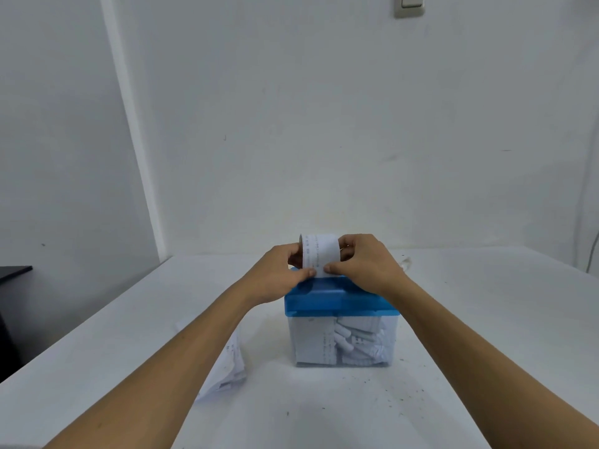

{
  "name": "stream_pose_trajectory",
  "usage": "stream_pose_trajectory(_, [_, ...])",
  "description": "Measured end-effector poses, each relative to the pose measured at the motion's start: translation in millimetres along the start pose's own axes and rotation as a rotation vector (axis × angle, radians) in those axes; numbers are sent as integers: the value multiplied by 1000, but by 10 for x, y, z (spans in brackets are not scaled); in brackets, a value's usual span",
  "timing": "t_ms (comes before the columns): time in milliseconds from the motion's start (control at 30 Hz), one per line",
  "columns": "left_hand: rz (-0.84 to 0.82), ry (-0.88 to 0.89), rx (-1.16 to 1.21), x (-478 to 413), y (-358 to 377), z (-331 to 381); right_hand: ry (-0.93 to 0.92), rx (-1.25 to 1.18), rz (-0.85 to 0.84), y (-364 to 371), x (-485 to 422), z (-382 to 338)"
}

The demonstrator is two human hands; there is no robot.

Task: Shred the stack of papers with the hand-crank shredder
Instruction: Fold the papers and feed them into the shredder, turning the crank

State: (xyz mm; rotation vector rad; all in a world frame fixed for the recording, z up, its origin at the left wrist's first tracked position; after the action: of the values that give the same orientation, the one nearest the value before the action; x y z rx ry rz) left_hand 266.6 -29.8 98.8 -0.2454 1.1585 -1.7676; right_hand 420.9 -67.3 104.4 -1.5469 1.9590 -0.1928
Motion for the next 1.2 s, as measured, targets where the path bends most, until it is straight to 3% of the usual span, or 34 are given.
stream_pose_trajectory(233, [-94, 0, 1, -17, 6, 13, -26, 27, 291, -772, 179, 185])
stream_pose_trajectory(300, [-106, -8, 11, -40, 8, 0, -14, 101, 235, -848, 271, 443])
stream_pose_trajectory(400, [-108, -21, 17, -59, 22, -26, -11, 286, -93, -617, 434, 792])
stream_pose_trajectory(467, [-104, -30, 21, -63, 33, -40, -37, 411, -227, -499, 522, 940])
stream_pose_trajectory(600, [-110, -42, 11, -67, 37, -29, -154, 490, -181, -394, 522, 1042])
stream_pose_trajectory(833, [-64, -60, -25, -2, 60, 20, -120, 450, -78, -92, 741, 1223])
stream_pose_trajectory(967, [-37, -80, 44, 79, 133, 18, -29, 381, -18, -95, 829, 1121])
stream_pose_trajectory(1200, [77, -101, 176, 189, 324, -27, 152, 710, -138, -284, 979, 887])
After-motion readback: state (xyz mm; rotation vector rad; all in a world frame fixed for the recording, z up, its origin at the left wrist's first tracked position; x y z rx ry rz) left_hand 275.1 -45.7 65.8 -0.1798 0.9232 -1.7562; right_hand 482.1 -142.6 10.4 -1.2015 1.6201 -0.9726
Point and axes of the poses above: each hand's wrist, its own x-axis away from the middle knuckle, its own y-axis out of the palm, z = x × y, the point moved 7 cm from there along -x, towards the middle knuckle, and after that the axes turned 9 degrees about -x, right-handed, at the moved point
